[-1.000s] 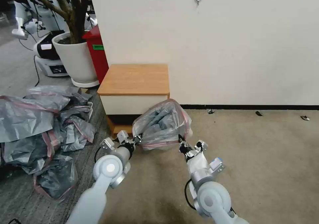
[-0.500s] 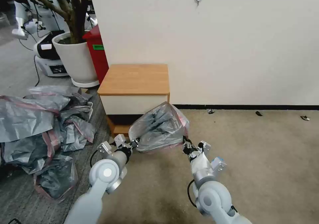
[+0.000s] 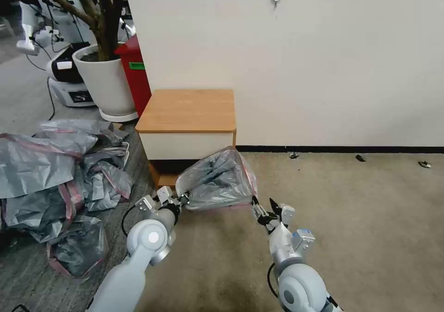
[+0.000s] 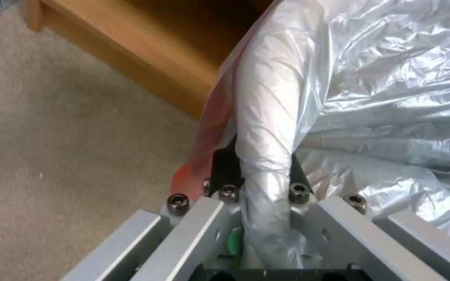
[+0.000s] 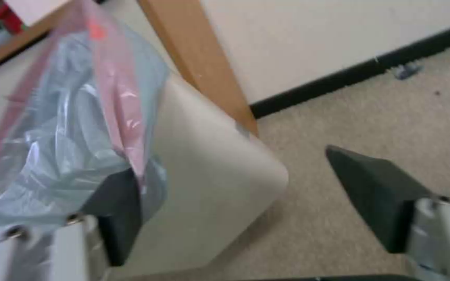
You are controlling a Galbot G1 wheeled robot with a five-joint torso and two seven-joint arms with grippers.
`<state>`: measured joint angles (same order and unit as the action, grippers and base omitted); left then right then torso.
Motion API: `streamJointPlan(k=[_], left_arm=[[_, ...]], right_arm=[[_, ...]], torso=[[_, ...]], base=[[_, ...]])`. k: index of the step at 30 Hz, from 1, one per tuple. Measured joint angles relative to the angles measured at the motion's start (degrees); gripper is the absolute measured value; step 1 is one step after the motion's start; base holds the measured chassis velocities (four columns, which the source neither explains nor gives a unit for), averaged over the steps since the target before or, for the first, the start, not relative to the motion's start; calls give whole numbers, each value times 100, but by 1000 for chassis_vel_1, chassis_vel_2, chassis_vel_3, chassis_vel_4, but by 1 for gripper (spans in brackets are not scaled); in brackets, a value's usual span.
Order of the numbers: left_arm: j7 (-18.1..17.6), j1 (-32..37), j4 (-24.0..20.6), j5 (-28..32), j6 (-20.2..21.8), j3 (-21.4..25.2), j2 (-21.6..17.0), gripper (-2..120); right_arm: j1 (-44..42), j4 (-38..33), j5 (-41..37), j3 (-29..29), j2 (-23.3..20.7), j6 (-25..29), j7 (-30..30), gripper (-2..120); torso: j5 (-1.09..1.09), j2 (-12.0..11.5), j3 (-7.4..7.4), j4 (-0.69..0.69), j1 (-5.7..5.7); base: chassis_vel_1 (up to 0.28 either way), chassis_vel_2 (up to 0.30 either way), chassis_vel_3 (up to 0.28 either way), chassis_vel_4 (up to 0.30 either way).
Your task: Pick up the garbage bag from the table and place it over the trash can.
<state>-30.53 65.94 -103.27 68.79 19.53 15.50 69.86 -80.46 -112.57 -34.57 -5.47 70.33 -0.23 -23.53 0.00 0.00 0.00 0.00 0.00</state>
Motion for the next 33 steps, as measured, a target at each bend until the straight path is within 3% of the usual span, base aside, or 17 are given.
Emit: streamJointPlan(k=[6, 12, 23, 27, 33], left_arm=[[1, -27, 25, 7, -2, -32, -11, 2], [16, -77, 156, -56, 3, -109, -69, 2], [43, -152, 166, 29, 25, -112, -61, 2], [186, -61, 135, -164, 38, -126, -165, 2], [585, 180, -93, -403, 43, -75, -422, 2]], right_arm=[[5, 4, -6, 93, -35, 97, 182, 99], [-8, -189, -311, 124, -87, 215, 564, 100], [-29, -122, -318, 78, -100, 221, 578, 100], [38, -242, -321, 57, -163, 205, 569, 100], [326, -453, -601, 180, -702, -32, 510, 99]], torso=[[0, 0, 0, 0, 0], [0, 0, 0, 0, 0], [0, 0, 0, -1, 0], [0, 0, 0, 0, 0], [1, 0, 0, 0, 0]], base=[[0, 0, 0, 0], [0, 0, 0, 0], [0, 0, 0, 0], [0, 0, 0, 0], [0, 0, 0, 0]])
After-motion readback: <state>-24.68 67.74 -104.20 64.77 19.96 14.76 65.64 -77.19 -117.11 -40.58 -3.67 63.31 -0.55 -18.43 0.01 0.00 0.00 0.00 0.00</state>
